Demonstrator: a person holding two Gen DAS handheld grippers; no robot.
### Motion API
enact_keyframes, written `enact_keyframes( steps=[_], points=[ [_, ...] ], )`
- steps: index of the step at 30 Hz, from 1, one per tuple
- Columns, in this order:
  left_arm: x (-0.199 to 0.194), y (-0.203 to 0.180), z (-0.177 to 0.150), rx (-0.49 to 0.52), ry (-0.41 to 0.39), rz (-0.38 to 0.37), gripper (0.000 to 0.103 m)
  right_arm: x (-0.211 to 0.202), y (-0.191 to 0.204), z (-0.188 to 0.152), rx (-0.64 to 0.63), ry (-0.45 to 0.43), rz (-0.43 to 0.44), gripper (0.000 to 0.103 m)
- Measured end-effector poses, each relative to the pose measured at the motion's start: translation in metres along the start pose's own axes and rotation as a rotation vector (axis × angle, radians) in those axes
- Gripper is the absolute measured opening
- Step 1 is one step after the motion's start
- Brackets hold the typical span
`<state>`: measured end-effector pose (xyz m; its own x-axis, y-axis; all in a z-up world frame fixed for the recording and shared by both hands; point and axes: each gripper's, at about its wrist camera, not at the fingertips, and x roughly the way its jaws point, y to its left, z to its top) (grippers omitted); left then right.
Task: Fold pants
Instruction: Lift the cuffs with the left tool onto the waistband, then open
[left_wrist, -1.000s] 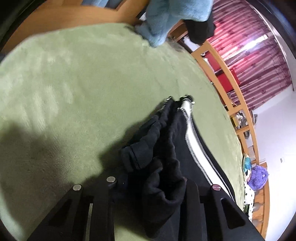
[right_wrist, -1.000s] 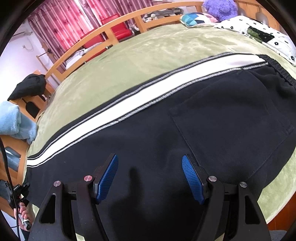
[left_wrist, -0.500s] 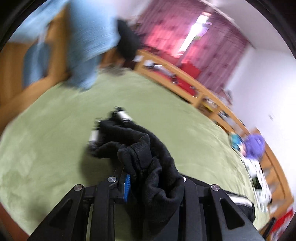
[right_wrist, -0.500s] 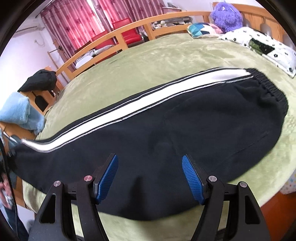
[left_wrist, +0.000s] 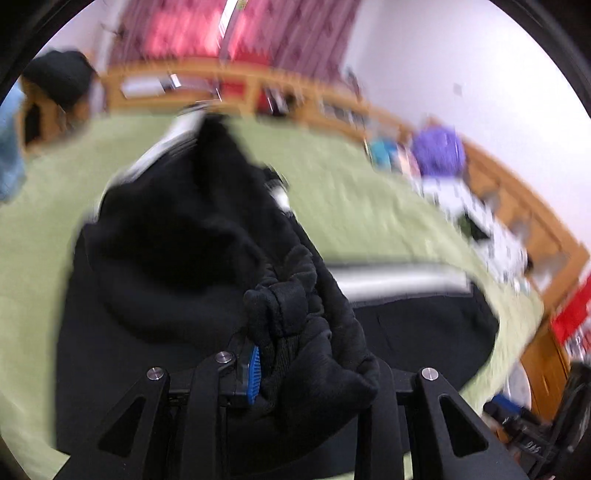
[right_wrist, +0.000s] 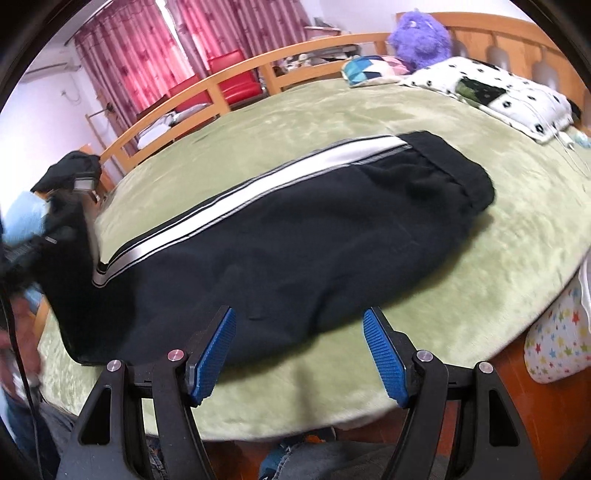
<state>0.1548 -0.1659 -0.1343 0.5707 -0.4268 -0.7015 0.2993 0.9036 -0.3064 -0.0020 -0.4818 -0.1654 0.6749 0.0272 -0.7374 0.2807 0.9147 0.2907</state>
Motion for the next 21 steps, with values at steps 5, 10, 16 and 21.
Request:
enact_keyframes(
  steps=[5,10,16,21],
  points=[
    [0.044,0.011,-0.031,-0.123,0.270,-0.124,0.040,0.004,0.003,-0.005,0.000,0.015,0.016,0.071],
    [-0.028,0.051,-0.024,-0.133,0.116,-0.186,0.075,0.019,0.030,0.001,-0.039,0.016,0.072,0.071],
    [-0.078,0.130,-0.021,-0.158,0.037,0.088,0.086,0.055,0.095,0.011,-0.101,0.030,0.203,0.071],
    [-0.073,0.180,-0.041,-0.209,0.096,0.223,0.086,0.086,0.157,0.007,-0.201,0.060,0.255,0.067]
  ],
)
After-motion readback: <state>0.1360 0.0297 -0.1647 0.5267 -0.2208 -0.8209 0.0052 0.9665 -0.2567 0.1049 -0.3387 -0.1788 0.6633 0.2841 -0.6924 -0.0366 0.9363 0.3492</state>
